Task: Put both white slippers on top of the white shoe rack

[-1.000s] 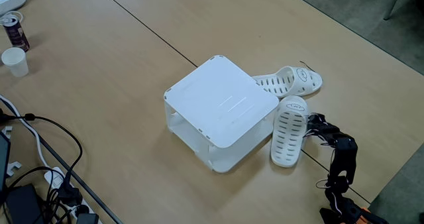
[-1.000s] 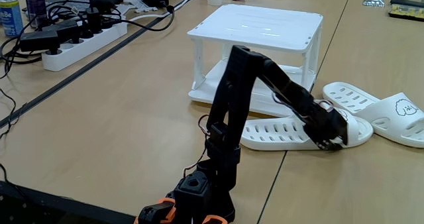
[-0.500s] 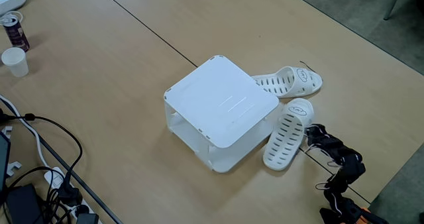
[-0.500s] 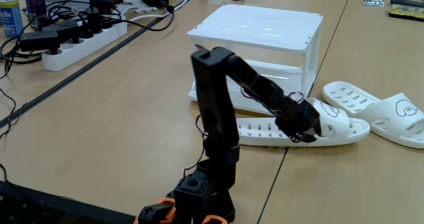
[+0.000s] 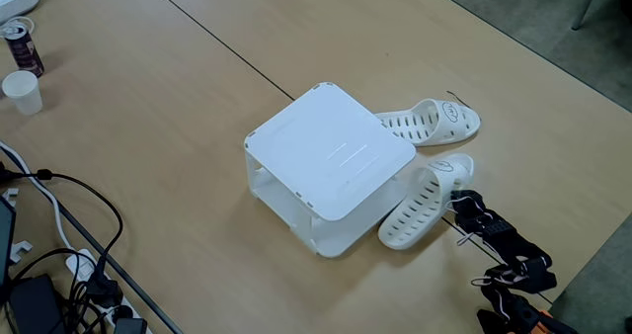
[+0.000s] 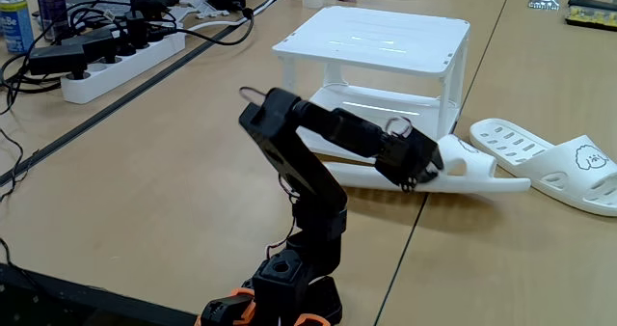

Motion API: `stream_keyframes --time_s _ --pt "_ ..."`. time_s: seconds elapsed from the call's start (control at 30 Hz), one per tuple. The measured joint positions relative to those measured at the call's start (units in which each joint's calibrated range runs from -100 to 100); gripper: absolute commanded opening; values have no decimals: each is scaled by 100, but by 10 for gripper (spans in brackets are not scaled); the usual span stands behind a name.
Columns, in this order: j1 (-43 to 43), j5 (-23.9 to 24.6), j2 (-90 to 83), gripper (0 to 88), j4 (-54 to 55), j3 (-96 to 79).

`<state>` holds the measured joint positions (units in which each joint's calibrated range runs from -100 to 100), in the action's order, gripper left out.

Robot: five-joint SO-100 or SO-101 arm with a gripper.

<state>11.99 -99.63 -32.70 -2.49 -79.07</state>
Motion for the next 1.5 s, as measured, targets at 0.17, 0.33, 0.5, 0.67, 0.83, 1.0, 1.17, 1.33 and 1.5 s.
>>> stream_keyframes --time_s 0.17,0.33,0.5,0.67,0.83,1.0,1.17,1.33,1.5 --pt "-1820 0 -610 8 -86 -530" --pt "-2951 5 -1320 8 -69 -1249" --pt "-2951 5 -2004 8 -69 -1527" --pt "-2022 5 -2482 8 -69 -1527" --pt "-779 5 -2581 8 -69 -1087" --pt "532 5 -2474 8 -69 -719" --pt "1573 5 -1773 8 -69 -422" --pt "2225 5 -388 8 -69 180" --pt "2434 5 1410 8 -69 1339"
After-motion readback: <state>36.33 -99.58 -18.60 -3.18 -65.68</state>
